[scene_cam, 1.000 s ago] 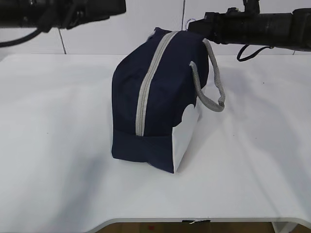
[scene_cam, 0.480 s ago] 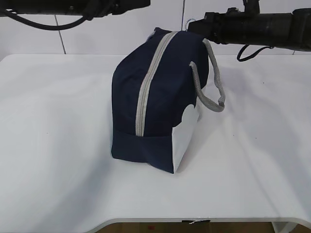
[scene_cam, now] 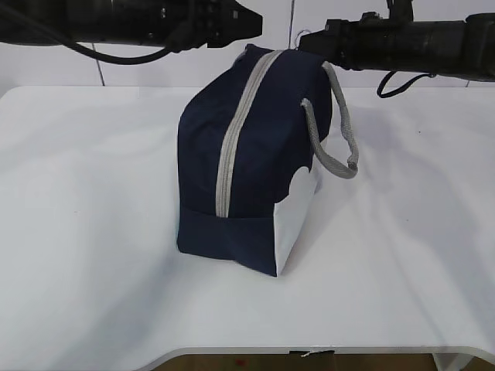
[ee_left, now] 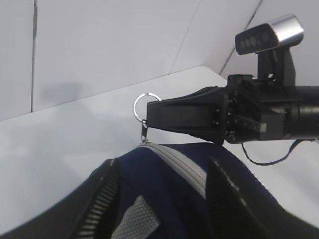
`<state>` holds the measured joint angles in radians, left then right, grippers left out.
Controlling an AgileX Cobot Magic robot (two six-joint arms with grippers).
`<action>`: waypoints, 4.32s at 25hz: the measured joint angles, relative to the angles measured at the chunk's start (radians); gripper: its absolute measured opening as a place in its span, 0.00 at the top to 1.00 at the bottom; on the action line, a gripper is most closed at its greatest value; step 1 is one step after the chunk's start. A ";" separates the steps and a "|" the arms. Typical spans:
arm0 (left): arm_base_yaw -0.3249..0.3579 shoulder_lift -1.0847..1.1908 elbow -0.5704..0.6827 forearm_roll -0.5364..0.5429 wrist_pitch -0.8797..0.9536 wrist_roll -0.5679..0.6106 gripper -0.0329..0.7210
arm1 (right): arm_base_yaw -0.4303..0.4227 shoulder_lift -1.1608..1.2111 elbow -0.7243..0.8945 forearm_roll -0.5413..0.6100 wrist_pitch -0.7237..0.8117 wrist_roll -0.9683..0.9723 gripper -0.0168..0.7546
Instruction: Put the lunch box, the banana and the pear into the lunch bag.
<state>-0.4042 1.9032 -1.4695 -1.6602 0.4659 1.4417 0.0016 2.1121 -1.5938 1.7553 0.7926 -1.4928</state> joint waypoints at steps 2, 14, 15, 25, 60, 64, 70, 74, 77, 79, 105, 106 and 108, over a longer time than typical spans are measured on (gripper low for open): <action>-0.004 0.009 -0.001 0.000 -0.007 0.000 0.40 | 0.000 0.000 0.000 0.000 0.000 0.000 0.97; -0.008 0.077 -0.021 -0.018 -0.014 -0.040 0.57 | 0.000 0.000 0.000 -0.001 0.002 0.000 0.97; -0.008 0.081 -0.027 -0.018 -0.003 -0.042 0.63 | 0.000 0.000 0.000 -0.001 0.002 0.000 0.97; -0.008 0.098 -0.054 -0.014 0.078 -0.044 0.91 | -0.002 0.000 0.000 -0.001 0.002 0.000 0.97; -0.008 0.017 -0.052 0.042 0.237 -0.044 0.92 | -0.002 0.051 -0.002 -0.131 -0.047 0.155 0.97; -0.008 0.017 -0.051 0.047 0.237 -0.044 0.92 | -0.002 0.066 -0.004 -0.130 -0.033 0.163 0.97; -0.006 0.011 -0.050 0.055 0.237 -0.040 0.92 | -0.002 0.067 -0.004 -0.137 -0.031 0.164 0.97; -0.006 0.005 -0.050 0.063 0.237 -0.036 0.92 | -0.002 0.067 -0.004 -0.131 -0.018 0.164 0.97; -0.006 0.001 -0.050 0.065 0.237 -0.036 0.92 | -0.002 0.070 -0.012 -0.123 -0.006 0.164 0.85; -0.006 -0.003 -0.050 0.065 0.239 -0.035 0.92 | -0.002 0.072 -0.030 -0.123 0.006 0.164 0.65; -0.006 0.039 -0.056 0.006 -0.041 -0.032 0.71 | -0.002 -0.108 -0.293 -0.579 0.147 0.428 0.26; -0.006 0.045 -0.056 0.003 -0.046 -0.032 0.63 | -0.002 -0.114 -0.293 -0.586 0.154 0.435 0.26; -0.006 0.052 -0.056 0.003 -0.062 -0.032 0.48 | -0.002 -0.122 -0.293 -0.604 0.166 0.454 0.26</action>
<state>-0.4107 1.9551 -1.5255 -1.6576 0.4036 1.4092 -0.0003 1.9901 -1.8872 1.1509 0.9588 -1.0392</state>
